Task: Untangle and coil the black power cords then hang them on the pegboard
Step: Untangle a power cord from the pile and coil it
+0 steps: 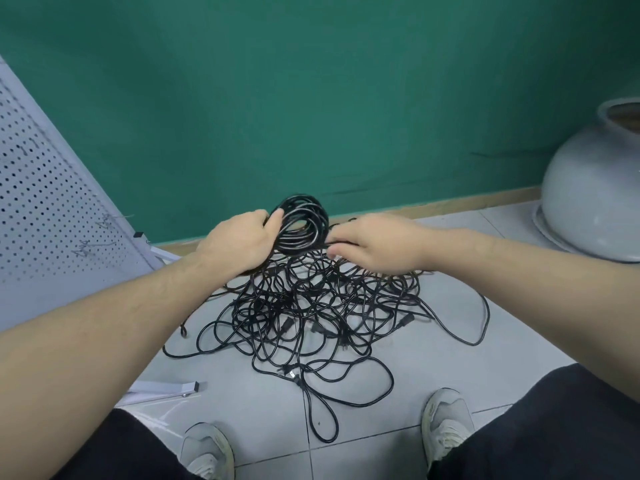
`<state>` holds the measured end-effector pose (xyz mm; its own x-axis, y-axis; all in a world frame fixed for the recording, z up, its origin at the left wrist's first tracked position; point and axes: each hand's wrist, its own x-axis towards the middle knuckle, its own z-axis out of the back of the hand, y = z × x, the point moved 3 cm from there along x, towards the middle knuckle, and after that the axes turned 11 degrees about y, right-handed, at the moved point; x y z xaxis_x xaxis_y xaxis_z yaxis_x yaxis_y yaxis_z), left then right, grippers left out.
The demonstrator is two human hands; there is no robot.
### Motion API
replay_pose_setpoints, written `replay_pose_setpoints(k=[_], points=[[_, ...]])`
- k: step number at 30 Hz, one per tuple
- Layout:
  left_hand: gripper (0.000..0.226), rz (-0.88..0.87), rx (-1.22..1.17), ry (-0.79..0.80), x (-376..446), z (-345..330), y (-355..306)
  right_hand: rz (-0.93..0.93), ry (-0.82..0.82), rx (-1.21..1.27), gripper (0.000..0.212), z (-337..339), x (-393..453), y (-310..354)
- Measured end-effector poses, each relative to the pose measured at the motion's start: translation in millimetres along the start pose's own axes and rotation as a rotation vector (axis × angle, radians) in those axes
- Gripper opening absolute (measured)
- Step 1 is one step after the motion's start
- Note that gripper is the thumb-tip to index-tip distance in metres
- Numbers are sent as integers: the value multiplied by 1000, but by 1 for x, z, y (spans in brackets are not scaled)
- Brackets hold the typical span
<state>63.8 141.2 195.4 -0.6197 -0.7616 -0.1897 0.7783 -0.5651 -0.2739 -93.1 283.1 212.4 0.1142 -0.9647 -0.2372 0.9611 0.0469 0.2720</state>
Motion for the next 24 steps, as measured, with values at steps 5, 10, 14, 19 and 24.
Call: replay_pose_setpoints(k=[5,10,14,19,24], points=[[54,-162,121,135,-16,-16,-32,-19,-238,-78,28,13,4,-2],[49,-372,91,227,-31,-16,-45,-46,-332,56,29,26,-2,-21],[61,-503,92,246,-37,-11,-46,-50,-286,324,17,17,6,-33],[47,-484,-159,169,-35,-12,-42,-17,-171,688,12,-5,5,-48],[58,-503,-387,119,-34,-13,-38,-186,-107,688,21,-27,3,-57]])
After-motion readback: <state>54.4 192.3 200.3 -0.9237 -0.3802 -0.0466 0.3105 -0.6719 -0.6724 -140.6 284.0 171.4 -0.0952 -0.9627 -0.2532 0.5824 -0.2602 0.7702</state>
